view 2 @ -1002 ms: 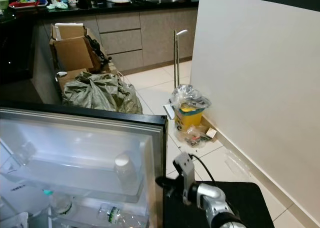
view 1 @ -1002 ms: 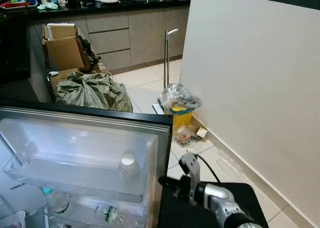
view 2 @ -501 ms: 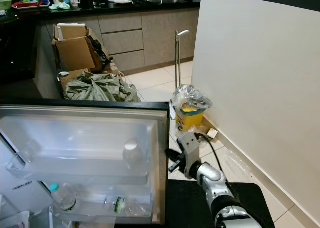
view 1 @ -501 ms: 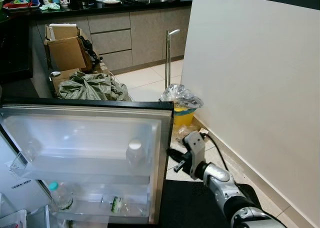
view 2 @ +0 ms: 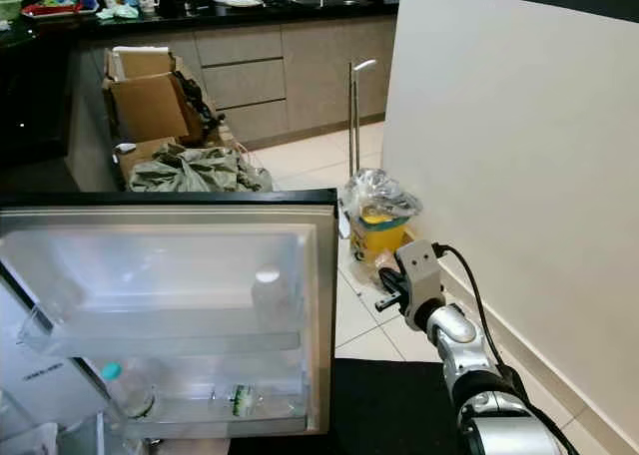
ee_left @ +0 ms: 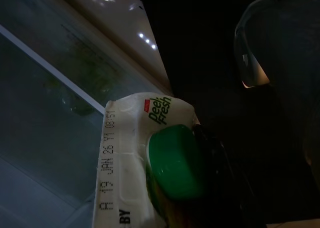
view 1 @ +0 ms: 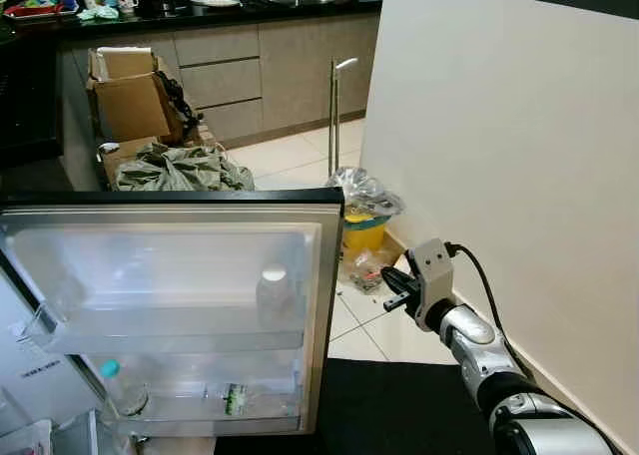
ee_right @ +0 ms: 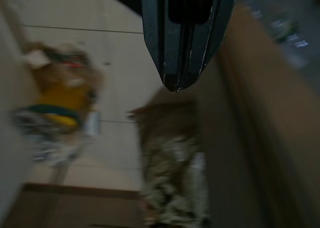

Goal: Restocking fridge

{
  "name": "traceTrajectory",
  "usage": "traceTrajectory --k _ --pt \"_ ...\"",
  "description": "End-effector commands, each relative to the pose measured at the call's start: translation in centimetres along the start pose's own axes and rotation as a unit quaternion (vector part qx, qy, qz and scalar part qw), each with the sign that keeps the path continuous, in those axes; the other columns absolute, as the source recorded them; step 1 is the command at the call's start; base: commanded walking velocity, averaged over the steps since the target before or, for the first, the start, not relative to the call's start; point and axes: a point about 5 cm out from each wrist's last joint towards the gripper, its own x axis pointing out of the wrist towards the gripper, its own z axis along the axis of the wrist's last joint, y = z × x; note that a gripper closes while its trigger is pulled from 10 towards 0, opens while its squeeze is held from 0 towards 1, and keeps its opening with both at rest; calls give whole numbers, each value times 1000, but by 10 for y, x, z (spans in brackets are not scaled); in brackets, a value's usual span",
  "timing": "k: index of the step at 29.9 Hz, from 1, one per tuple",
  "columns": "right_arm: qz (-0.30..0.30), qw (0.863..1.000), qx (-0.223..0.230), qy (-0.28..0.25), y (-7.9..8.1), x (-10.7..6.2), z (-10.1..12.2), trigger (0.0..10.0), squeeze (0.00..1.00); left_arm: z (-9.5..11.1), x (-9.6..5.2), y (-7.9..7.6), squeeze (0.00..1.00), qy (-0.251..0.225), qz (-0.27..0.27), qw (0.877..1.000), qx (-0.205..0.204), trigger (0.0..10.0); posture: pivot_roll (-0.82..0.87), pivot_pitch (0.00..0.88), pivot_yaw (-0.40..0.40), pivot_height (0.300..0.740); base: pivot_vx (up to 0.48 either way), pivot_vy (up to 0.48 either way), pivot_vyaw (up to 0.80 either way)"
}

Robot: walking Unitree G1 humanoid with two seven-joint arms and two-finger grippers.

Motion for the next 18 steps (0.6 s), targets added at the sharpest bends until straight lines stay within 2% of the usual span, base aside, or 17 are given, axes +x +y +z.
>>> traceTrajectory --k 1,5,9,12,14,18 --pt "69 997 8 28 15 0 -12 10000 0 -4 0 -3 0 8 1 1000 4 10000 -28 0 -7 740 0 0 0" --pt "177 982 11 70 30 -7 -25 10000 0 -5 0 -3 0 9 -1 1000 4 10000 -31 0 -4 740 0 0 0" --pt "275 957 27 92 45 -12 -31 10000 0 -6 0 -3 0 11 -1 1000 7 10000 -34 0 -1 740 0 0 0" --pt "298 949 32 94 50 -12 -31 10000 0 -6 0 -3 0 11 -1 1000 8 10000 -34 0 -1 740 0 0 0" --pt "343 935 32 78 65 -6 -25 10000 0 -6 0 -2 0 11 0 1000 9 10000 -33 0 -1 740 0 0 0" --pt "347 936 34 55 73 3 -18 10000 0 -6 0 -2 0 10 0 1000 10 10000 -31 0 1 740 0 0 0"
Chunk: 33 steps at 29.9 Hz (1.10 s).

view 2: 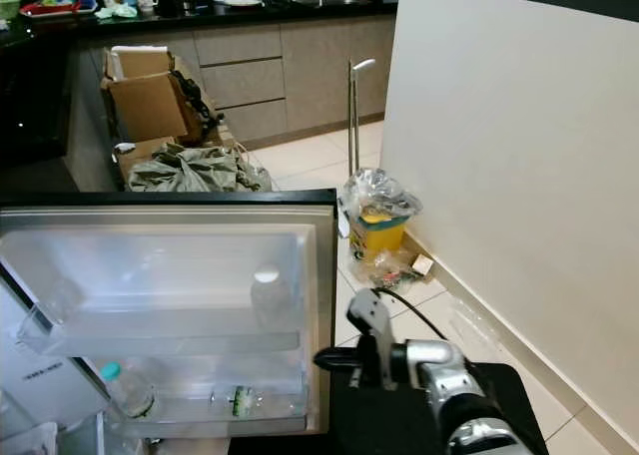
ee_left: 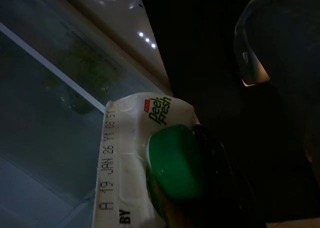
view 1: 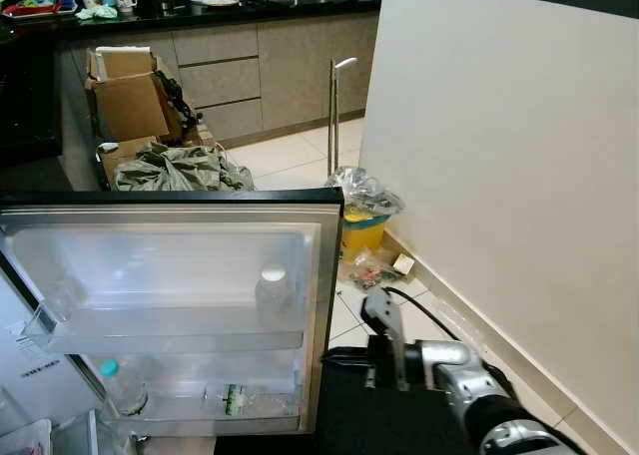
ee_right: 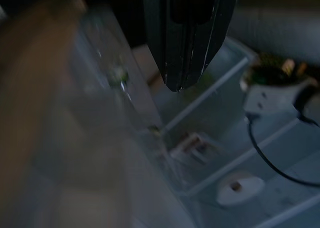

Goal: Restocking fridge

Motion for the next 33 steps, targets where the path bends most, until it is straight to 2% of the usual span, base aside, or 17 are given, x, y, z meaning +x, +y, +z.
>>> traceTrajectory --k 1,4,6,9,11,13,16,19,25,27,30,33 --pt "-10 1000 -8 -13 -2 3 6 10000 0 -5 0 -1 0 10 1 1000 9 10000 -31 0 0 740 0 0 0" --pt "-53 998 -22 -28 -6 16 16 10000 0 -5 0 -1 0 10 1 1000 11 10000 -29 0 0 740 0 0 0" --pt "-60 998 -26 -27 -7 18 17 10000 0 -5 0 -1 0 10 1 1000 11 10000 -26 0 0 740 0 0 0" --pt "-102 994 -31 -14 -12 22 19 10000 0 -5 0 -1 0 10 2 1000 10 10000 -21 0 -2 740 0 0 0" --pt "-119 992 -40 27 -13 23 12 10000 0 -6 -1 0 0 11 2 1000 10 10000 -16 0 -3 740 0 0 0" --pt "-123 991 -43 43 -12 23 9 10000 0 -6 -1 0 0 11 3 1000 10 10000 -16 0 -3 740 0 0 0" --pt "-106 993 -37 42 -7 28 5 10000 0 -7 -1 0 0 12 3 1000 9 10000 -13 0 -5 740 0 0 0" --pt "-79 996 -27 -12 -1 36 13 10000 0 -8 -1 0 0 13 3 1000 9 10000 -13 0 -5 740 0 0 0" --pt "-51 997 -16 -58 5 45 24 10000 0 -7 -1 0 0 12 2 1000 9 10000 -14 0 -5 740 0 0 0" --pt "-23 997 -15 -67 10 50 26 10000 0 -7 -1 -1 0 11 1 1000 9 10000 -18 0 -4 740 0 0 0" --pt "12 998 -9 -68 17 55 25 10000 0 -6 -1 -1 0 10 1 1000 9 10000 -18 0 -5 740 0 0 0" --pt "21 999 -26 -18 23 57 13 10000 0 -6 0 -1 0 9 0 1000 8 10000 -17 0 -5 740 0 0 0"
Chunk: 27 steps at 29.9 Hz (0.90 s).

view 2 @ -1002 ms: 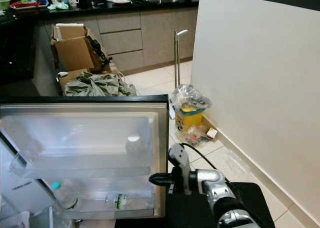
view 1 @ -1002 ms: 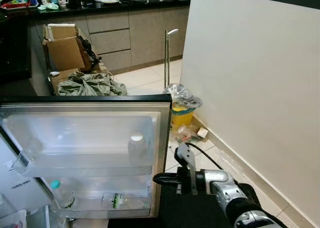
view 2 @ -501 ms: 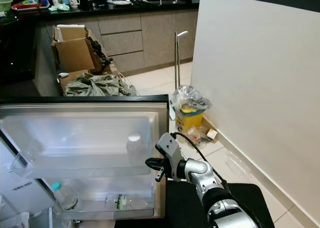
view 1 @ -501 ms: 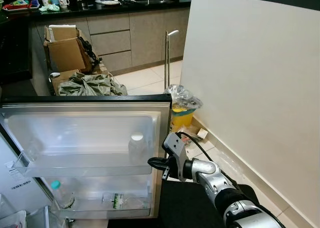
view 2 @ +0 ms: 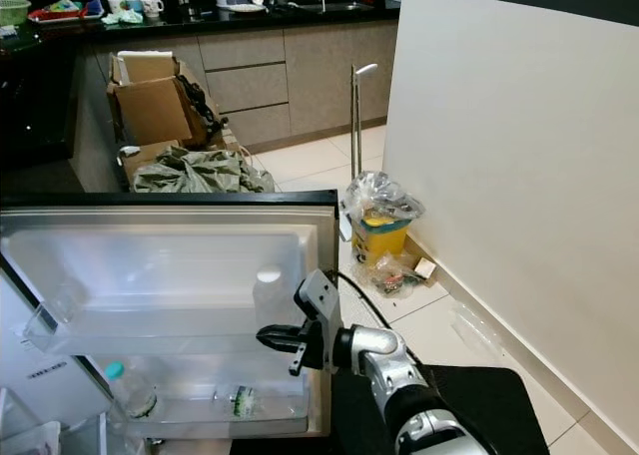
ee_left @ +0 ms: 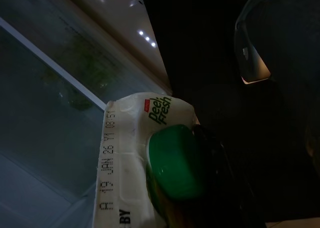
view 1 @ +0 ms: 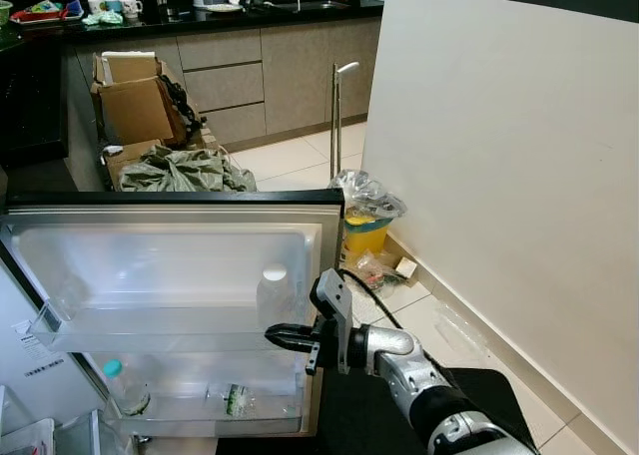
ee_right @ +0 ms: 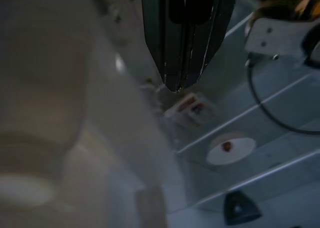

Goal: Restocking fridge

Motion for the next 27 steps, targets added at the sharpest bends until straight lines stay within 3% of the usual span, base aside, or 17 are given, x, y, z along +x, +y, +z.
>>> traceTrajectory --k 1,11,14,27 --pt "8 999 -10 45 5 0 -12 10000 0 -1 0 0 0 4 2 1000 9 10000 -17 0 -5 740 0 0 0" --pt "-70 991 -26 113 -2 -3 -27 10000 0 -1 0 -1 0 4 1 1000 9 10000 -16 2 -6 740 0 0 0" --pt "-153 979 -39 127 -16 -8 -24 10000 0 0 0 -1 0 3 2 1000 8 10000 -13 1 -6 740 0 0 0" --pt "-307 942 -63 120 -44 -30 -12 10000 0 0 0 -1 0 2 2 1000 8 10000 -10 2 -9 740 0 0 0"
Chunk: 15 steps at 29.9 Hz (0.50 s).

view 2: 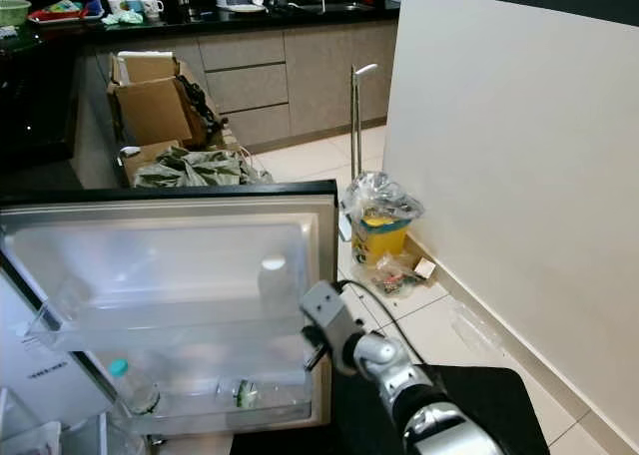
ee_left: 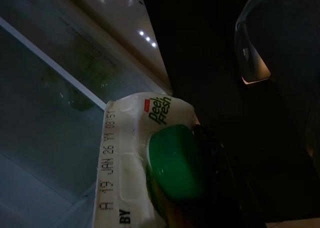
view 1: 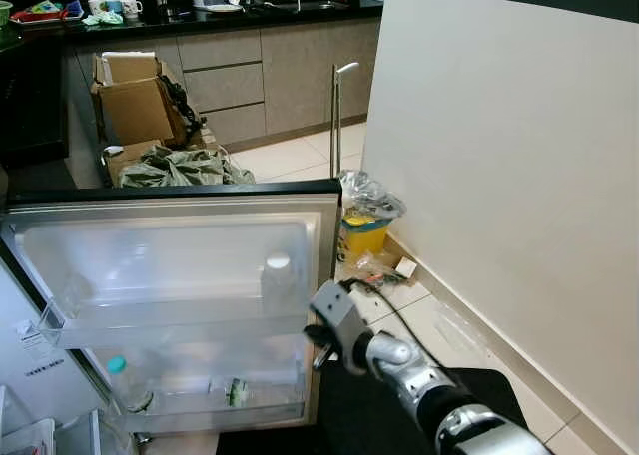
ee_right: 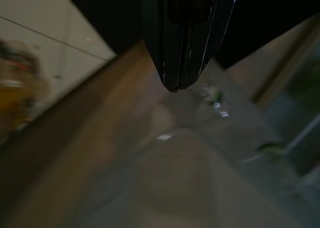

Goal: Restocking fridge

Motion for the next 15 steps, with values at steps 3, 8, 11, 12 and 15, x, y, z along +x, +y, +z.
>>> traceTrajectory --k 3,8,11,12,15 --pt "-109 994 9 1 -32 -11 1 10000 0 0 0 -1 0 2 2 1000 7 10000 -3 0 -9 740 0 0 0" --pt "-258 966 9 -2 -88 -41 5 10000 0 -1 0 1 0 2 5 1000 3 10000 5 0 -10 740 0 0 0" --pt "-286 958 8 1 -98 -50 3 10000 0 -2 0 1 0 2 5 1000 3 10000 5 0 -10 740 0 0 0" --pt "-291 957 11 5 -101 -53 0 10000 0 -2 0 1 0 2 5 1000 3 10000 2 0 -9 740 0 0 0" --pt "-286 958 20 16 -101 -56 -6 10000 0 -2 0 1 0 2 5 1000 3 10000 2 0 -9 740 0 0 0"
